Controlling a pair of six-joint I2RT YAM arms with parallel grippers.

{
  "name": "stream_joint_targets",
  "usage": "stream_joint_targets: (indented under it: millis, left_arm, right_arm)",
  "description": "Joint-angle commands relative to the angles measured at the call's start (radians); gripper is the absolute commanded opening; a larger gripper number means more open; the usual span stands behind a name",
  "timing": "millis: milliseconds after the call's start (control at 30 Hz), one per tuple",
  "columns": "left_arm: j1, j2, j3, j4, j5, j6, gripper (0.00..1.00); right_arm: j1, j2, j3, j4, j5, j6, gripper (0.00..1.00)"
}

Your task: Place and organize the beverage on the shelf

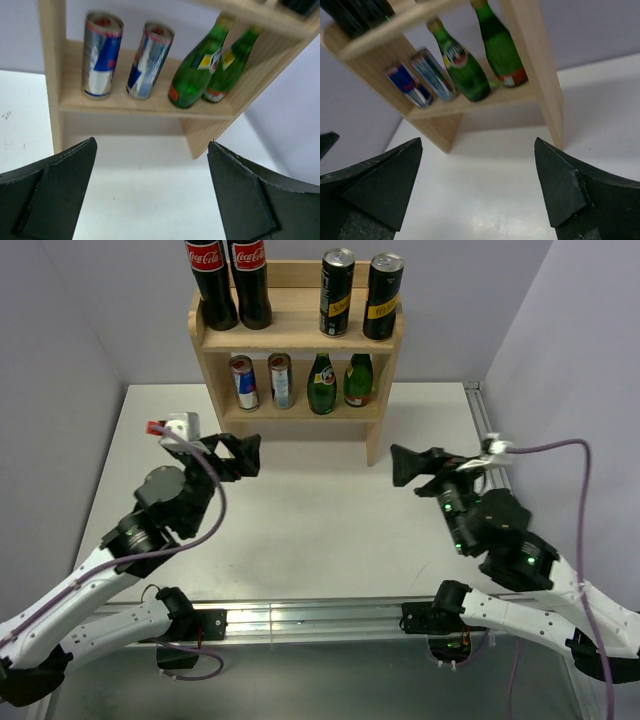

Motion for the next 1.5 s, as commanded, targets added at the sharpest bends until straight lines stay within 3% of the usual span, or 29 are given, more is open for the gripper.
stream_joint_targets:
  millis: [0, 267, 1467]
  left_arm:
    - [-0.005, -0.028, 0.076, -0.125, -0.012, -0.045, 0.99]
    - [-0.011, -0.045, 0.144, -0.216, -0.013, -0.049, 0.99]
    - [-0.048, -0.076, 0.131, -0.221, -0.061, -0.039, 0.99]
  right_arm:
    - [0.008, -0.012, 0.148, -0.071, -0.019, -0.121, 1.0]
    - [0.01, 0.008, 0.303, -0.169, -0.079, -0.137, 1.0]
    - [0.011, -0.006, 0.294, -0.205, -0.127, -0.091, 1.0]
